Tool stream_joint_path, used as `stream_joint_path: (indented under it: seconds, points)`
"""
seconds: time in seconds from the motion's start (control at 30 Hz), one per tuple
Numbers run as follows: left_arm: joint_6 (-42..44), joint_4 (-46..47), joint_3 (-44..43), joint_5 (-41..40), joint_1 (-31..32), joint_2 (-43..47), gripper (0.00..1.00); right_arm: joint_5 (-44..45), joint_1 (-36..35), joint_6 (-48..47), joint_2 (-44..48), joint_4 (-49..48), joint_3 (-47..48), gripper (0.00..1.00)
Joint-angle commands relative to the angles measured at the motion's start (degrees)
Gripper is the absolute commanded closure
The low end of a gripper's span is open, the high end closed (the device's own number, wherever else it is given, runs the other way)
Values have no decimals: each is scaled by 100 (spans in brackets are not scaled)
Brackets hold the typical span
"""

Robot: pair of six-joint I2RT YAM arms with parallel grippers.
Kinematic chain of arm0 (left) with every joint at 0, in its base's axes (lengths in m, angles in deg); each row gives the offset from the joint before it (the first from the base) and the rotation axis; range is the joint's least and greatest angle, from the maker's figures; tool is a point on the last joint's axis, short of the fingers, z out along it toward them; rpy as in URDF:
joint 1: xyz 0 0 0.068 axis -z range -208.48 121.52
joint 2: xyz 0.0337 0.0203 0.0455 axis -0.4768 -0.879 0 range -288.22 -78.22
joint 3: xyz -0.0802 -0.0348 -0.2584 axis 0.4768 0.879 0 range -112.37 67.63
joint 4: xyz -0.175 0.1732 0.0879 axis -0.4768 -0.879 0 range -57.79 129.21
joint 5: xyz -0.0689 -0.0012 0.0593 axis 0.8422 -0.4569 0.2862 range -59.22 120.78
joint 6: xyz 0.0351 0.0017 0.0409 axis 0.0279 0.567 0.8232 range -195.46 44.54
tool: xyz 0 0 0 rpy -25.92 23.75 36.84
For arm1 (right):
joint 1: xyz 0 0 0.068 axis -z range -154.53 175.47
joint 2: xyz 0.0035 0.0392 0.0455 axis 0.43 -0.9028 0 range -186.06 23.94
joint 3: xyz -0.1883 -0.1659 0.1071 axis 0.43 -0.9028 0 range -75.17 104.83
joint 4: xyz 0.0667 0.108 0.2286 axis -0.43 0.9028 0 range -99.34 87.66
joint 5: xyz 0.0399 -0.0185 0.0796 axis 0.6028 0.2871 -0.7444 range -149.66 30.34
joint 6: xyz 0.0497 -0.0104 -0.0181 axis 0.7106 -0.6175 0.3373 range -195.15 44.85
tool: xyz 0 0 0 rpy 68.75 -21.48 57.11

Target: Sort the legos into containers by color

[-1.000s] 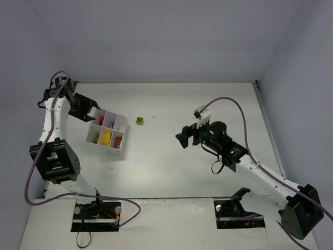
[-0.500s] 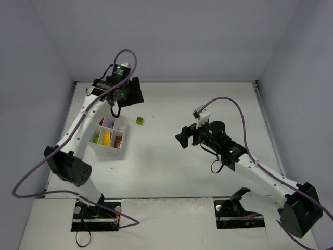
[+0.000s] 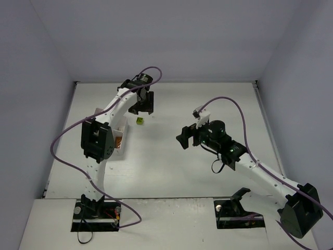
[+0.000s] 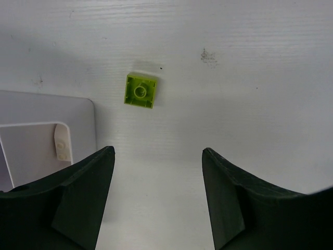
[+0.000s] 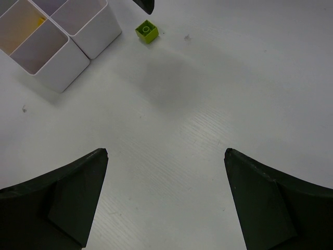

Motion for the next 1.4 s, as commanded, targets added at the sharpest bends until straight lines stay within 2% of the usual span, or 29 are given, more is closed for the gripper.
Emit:
stream_joint_path:
  seconds: [0.0,0.2,0.5,0.8,0.93,0.97,1.07,1.13,1.3,1.37]
  points:
    - [323,-84,-544,-258,-30,-46,38,-18,25,73,95,-240,322,9]
    - [481,-41,-860,-206,-188,-740,38,-1,25,91,42,-196,374,9]
    - [709,20,-1186,40,-434,-1267,38,166,25,126,50,-134,339,9]
    - [578,161,-870,313,-417,-1418,42,219,33,135,59,-126,339,9]
    - [543,275,-712,366,-408,-1391,48,193,33,143,50,-134,313,9]
    - [543,293,-659,400,-408,-1400,59,175,33,152,59,-134,313,9]
    - [490,346,-598,445,-408,-1409,71,175,33,144,85,-134,296,9]
    - [437,398,-527,445,-399,-1409,71,166,33,161,129,-125,269,9]
    - [420,381,-439,384,-364,-1225,95,210,25,179,349,-73,173,9]
    - [420,311,-448,261,-268,-954,97,219,33,179,445,-38,120,9]
